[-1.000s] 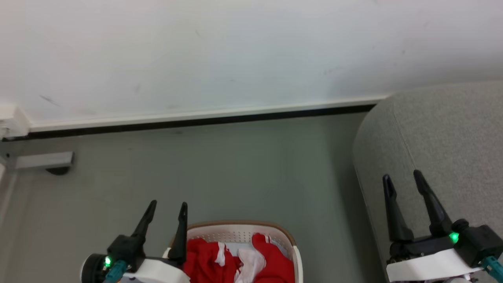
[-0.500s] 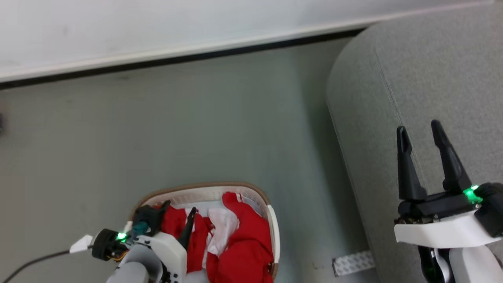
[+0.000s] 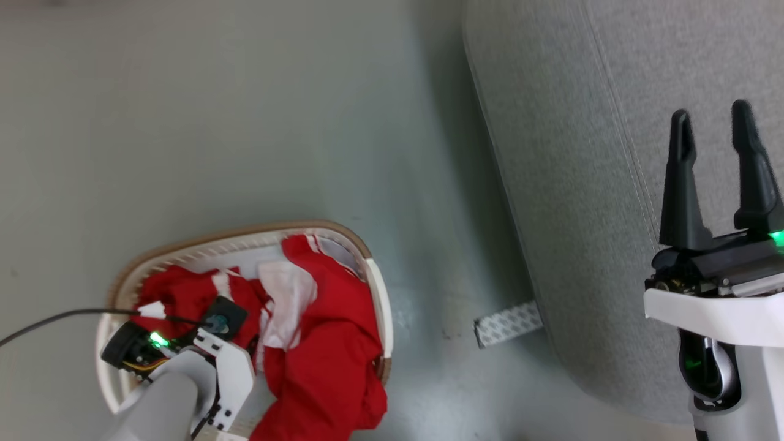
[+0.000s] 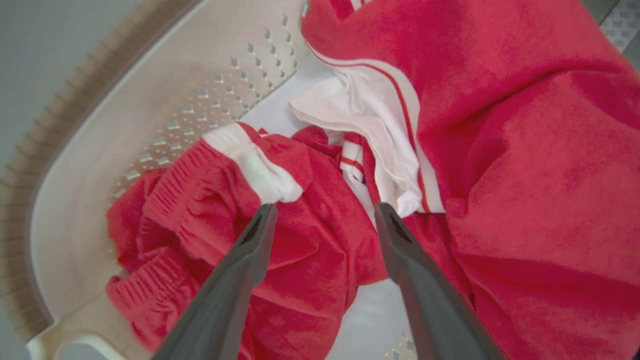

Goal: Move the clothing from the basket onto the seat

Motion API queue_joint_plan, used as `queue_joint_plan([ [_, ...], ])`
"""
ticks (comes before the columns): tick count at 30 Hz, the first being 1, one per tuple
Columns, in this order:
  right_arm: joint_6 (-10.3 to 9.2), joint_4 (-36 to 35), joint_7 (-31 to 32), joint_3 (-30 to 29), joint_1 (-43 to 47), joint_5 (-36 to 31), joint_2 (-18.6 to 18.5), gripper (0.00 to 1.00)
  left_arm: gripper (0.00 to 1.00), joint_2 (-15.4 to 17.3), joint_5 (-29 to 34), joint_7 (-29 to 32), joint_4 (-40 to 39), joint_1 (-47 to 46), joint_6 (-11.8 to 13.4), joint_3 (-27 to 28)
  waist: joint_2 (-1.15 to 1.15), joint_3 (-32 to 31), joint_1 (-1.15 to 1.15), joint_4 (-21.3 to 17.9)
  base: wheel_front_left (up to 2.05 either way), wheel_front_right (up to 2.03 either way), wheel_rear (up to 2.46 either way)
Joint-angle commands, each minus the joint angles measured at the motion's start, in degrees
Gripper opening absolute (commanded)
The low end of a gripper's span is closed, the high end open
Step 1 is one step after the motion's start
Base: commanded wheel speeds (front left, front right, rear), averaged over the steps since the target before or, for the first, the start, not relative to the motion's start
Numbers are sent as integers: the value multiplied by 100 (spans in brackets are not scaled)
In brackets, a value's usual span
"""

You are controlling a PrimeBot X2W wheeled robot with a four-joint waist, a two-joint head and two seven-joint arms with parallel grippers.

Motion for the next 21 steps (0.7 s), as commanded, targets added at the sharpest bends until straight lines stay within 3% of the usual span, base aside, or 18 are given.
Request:
queue_joint_plan([
  [1, -12, -34, 1, -29, -99, 35, 19, 100, 100, 74, 98, 53, 134, -120, -6, -82, 0, 377, -1, -271, 0, 0, 0],
  [11, -12, -125, 1, -96, -163, 319, 24, 100, 100, 314, 297, 408, 769, -623, -7, -602, 0, 861, -1, -534, 0, 0, 0],
  [16, -12, -129, 1, -52, -191, 362, 22, 100, 100, 457, 380, 762, 889, -839, 272, -676, 0, 1036, -1, -602, 0, 0, 0],
  [21, -12, -112, 1, -2, -216, 400, 22, 100, 99, 481, 198, 809, 941, -946, 259, -603, 0, 1156, -1, -654, 0, 0, 0],
])
